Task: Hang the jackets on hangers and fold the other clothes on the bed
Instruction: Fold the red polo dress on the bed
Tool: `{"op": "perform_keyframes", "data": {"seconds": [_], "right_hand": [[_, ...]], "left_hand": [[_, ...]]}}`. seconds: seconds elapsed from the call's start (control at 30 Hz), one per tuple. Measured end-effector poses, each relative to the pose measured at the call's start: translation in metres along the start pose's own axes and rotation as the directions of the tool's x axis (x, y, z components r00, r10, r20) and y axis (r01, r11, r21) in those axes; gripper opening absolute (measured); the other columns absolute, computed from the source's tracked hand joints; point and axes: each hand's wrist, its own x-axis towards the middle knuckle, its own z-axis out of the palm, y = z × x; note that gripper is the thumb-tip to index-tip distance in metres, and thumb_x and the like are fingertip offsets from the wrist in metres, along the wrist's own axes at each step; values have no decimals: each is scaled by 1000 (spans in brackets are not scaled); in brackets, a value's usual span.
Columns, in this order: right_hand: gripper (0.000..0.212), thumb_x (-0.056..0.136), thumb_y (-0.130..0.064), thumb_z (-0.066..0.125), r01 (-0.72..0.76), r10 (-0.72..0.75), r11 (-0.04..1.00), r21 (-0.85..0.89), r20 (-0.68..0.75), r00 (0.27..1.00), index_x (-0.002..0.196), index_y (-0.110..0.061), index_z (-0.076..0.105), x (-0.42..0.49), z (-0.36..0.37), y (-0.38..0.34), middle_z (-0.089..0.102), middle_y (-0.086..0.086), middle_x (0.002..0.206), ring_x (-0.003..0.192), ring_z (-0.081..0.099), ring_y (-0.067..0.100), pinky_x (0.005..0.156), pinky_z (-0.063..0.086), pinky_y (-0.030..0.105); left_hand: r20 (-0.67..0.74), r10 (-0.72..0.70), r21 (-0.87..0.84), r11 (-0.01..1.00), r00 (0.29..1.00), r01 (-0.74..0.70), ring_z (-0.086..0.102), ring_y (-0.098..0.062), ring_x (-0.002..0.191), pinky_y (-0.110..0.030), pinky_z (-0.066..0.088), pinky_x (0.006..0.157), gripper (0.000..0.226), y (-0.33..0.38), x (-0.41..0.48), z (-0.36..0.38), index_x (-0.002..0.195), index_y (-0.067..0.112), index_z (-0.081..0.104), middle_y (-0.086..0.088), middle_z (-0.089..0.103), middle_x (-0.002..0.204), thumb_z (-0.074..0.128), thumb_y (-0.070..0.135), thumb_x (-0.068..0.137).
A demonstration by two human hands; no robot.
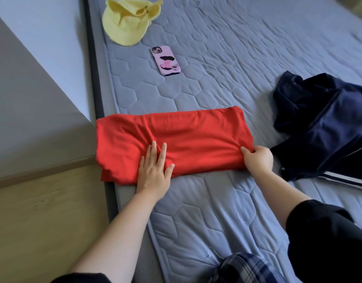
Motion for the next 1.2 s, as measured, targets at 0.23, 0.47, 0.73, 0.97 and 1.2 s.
{"op": "perform_keyframes", "data": {"seconds": [0.23,0.47,0.73,0.97,1.2], "right_hand": [[28,84,-33,66,-226,221,967,120,51,974,75,-8,64,3,9,-2,63,7,75,81,62,30,69,41,29],[32,85,-34,64,-343,340,923,172,51,939,96,-5,67,-3,12,-7,67,12,96,91,62,32,75,41,30],[51,70,-42,79,-475,389,727,497,272,880,103,-8,60,-6,14,-17,64,7,101,96,62,26,87,51,36],[35,69,-19,83,-384,290,784,487,260,921,95,-8,63,-11,18,-27,67,9,99,92,64,25,85,51,34],[16,77,-25,71,-181,225,873,452,-45,973,86,-14,63,-24,18,-50,61,0,77,82,63,23,70,41,27]], "left_hand": [[-42,-136,83,987,990,139,5,-19,148,-34,6,118,64,-9,9,-3,153,19,10,-4,7,161,32,44,99],[-62,-340,179,921,938,346,-1,-15,148,-46,6,117,64,-31,16,-19,153,22,11,7,3,161,28,49,98],[35,-732,-593,532,680,604,27,-30,141,-42,21,117,84,-88,26,-37,150,8,23,-16,27,154,59,51,88],[180,-802,-829,189,570,526,61,-19,100,-28,46,87,50,-101,21,-54,119,1,63,-11,65,118,74,32,81],[103,-773,-933,143,626,330,62,-20,102,-33,49,92,37,-78,23,-82,123,9,61,-11,65,119,67,18,87]]}}
